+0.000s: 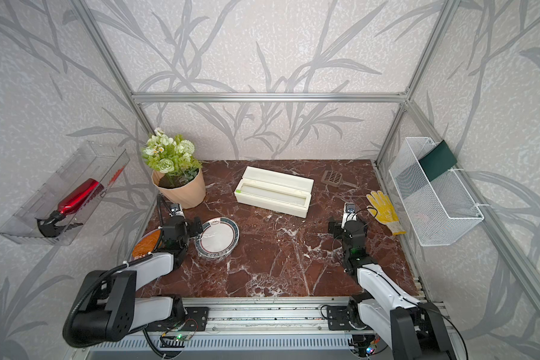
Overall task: Wrap the plate with plastic wrap
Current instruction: Reset both arms
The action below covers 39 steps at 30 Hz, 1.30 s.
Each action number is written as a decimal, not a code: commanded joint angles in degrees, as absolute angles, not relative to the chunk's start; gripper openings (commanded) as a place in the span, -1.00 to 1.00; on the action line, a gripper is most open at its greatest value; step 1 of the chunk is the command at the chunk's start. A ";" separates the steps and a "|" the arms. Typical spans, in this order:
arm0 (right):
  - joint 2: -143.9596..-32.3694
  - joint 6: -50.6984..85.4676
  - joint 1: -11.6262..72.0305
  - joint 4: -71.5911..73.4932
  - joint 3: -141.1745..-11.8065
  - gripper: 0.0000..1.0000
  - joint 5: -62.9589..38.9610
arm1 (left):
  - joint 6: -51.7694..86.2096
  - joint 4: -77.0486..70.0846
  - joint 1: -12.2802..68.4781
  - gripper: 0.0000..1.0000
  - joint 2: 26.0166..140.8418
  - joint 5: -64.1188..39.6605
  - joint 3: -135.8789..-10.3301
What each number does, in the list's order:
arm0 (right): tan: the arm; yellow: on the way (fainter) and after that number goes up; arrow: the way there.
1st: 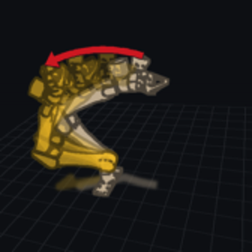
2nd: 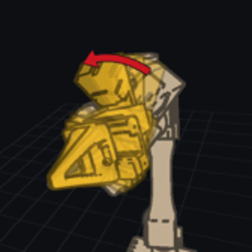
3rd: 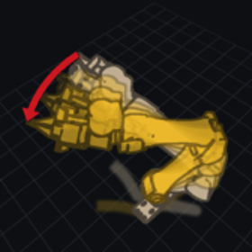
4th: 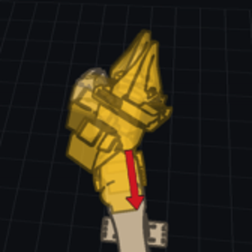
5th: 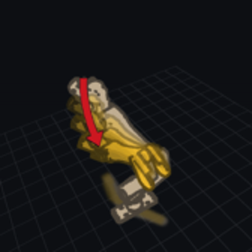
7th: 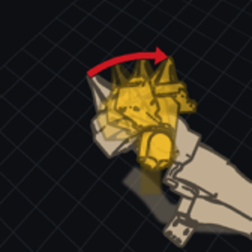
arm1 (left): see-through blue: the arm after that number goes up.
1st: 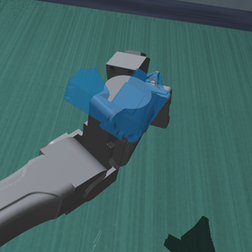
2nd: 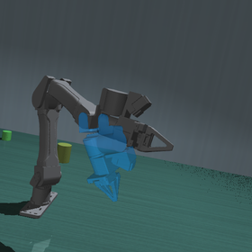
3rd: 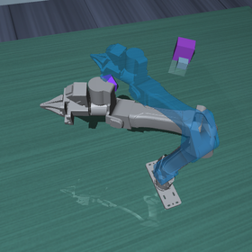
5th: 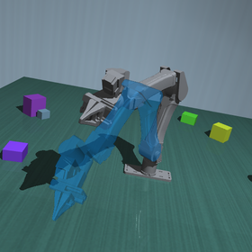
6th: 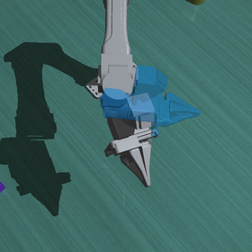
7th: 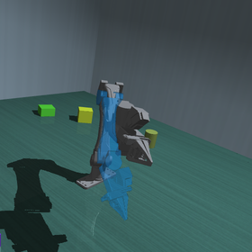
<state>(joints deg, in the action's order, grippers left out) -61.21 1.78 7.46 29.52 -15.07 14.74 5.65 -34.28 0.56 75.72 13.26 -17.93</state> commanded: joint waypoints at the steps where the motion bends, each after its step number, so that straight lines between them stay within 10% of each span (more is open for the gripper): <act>1: -66.38 3.83 4.50 41.61 -13.29 0.98 9.63 | 1.17 -51.34 0.35 0.98 81.85 7.91 -17.86; 10: -94.44 2.64 -1.01 78.72 -11.58 0.98 -4.86 | 2.79 -49.06 -1.29 0.98 88.38 6.95 -22.84; 13: -88.06 0.05 -0.70 56.60 -18.81 0.98 -8.78 | 2.85 -45.11 -1.29 0.98 87.19 7.00 -24.09; 26: -90.95 -1.89 5.03 62.88 -17.90 0.98 6.17 | 2.69 -44.90 -1.32 0.98 87.19 6.50 -24.01; 39: -90.53 -5.49 5.35 55.37 -21.52 0.98 -2.06 | 2.72 -45.08 -1.31 0.98 87.10 6.55 -23.90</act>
